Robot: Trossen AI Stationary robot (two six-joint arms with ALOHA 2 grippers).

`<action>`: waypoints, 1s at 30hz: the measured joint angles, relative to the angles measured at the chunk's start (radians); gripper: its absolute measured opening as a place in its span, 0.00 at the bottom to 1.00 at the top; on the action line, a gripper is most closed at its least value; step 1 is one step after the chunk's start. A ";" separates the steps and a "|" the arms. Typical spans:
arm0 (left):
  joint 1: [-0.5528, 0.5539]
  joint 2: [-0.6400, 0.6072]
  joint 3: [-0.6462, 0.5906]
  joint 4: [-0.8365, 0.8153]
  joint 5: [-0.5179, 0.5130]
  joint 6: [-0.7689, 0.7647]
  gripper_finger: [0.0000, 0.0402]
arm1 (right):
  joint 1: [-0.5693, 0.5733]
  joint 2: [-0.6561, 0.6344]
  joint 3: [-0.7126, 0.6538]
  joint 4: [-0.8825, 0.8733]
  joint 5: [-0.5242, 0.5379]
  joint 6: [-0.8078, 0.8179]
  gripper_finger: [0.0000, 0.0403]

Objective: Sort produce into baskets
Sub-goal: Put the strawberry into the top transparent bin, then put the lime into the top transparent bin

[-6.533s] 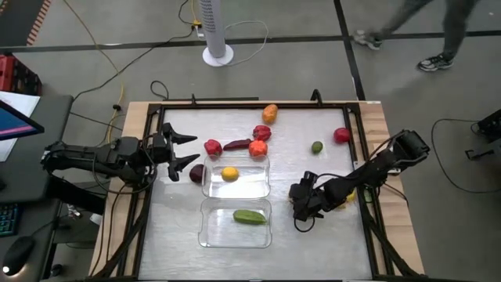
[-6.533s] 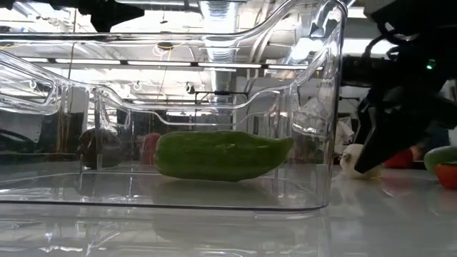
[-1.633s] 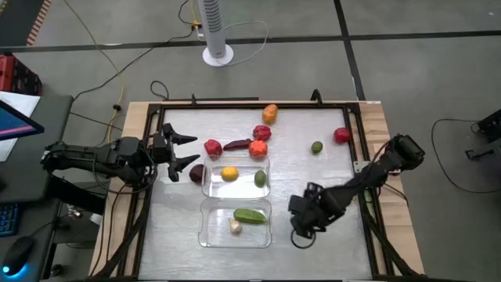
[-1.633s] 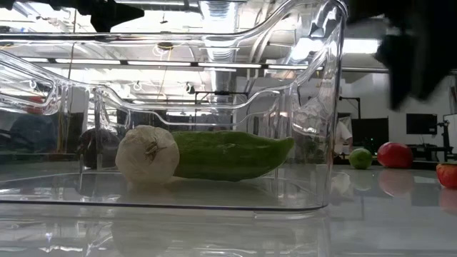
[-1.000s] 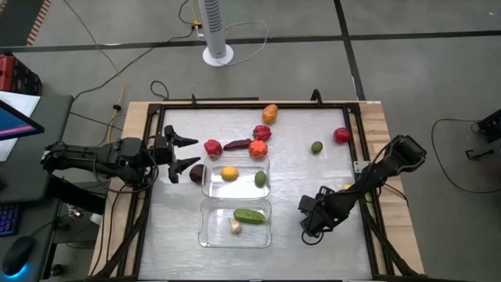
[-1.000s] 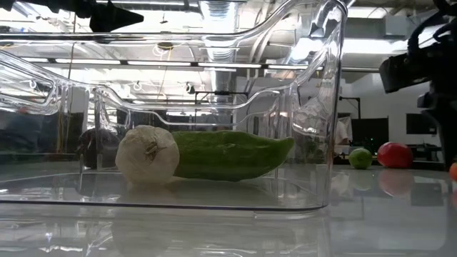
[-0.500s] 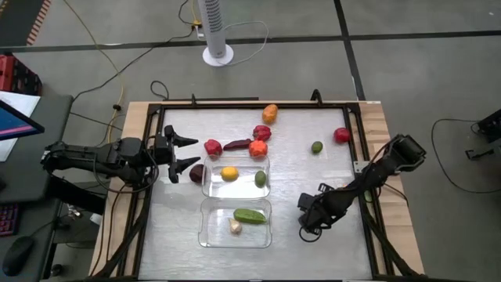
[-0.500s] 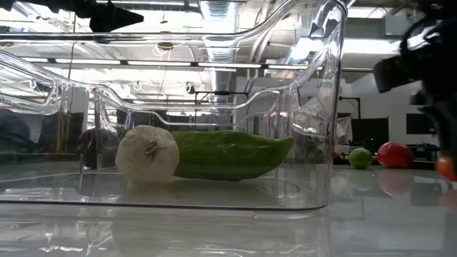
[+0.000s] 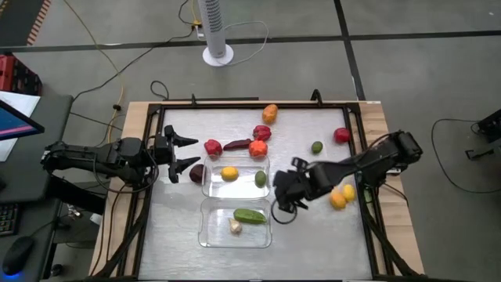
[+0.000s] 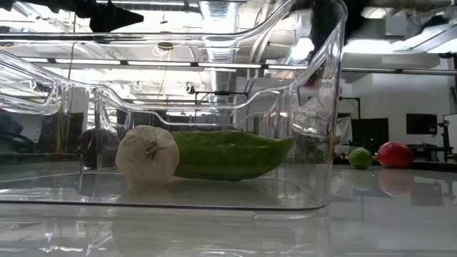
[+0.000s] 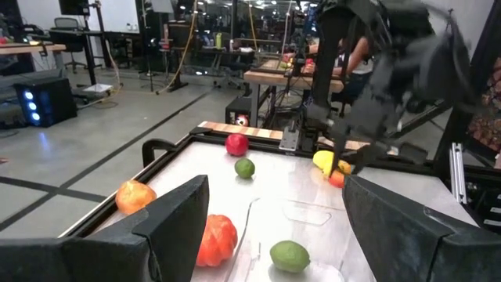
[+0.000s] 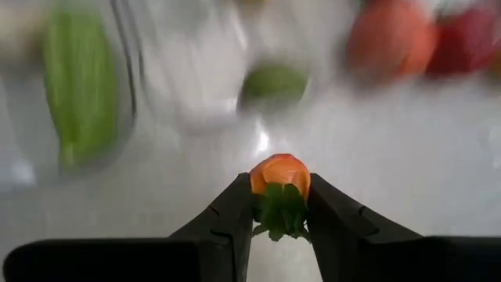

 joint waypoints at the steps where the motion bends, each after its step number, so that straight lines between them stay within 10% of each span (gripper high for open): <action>1: 0.000 0.000 0.000 0.000 0.000 0.000 0.70 | -0.014 0.000 0.018 0.032 0.018 -0.032 0.33; 11: 0.000 0.000 0.000 0.001 -0.001 0.008 0.70 | -0.070 0.047 0.038 0.416 -0.034 -0.377 0.45; 20: 0.000 0.000 0.000 0.001 -0.001 0.008 0.70 | -0.142 0.062 0.038 0.336 -0.014 -0.390 0.78; 30: 0.000 0.000 0.000 -0.014 0.005 0.002 0.70 | -0.329 -0.130 -0.169 0.131 0.122 -0.242 0.81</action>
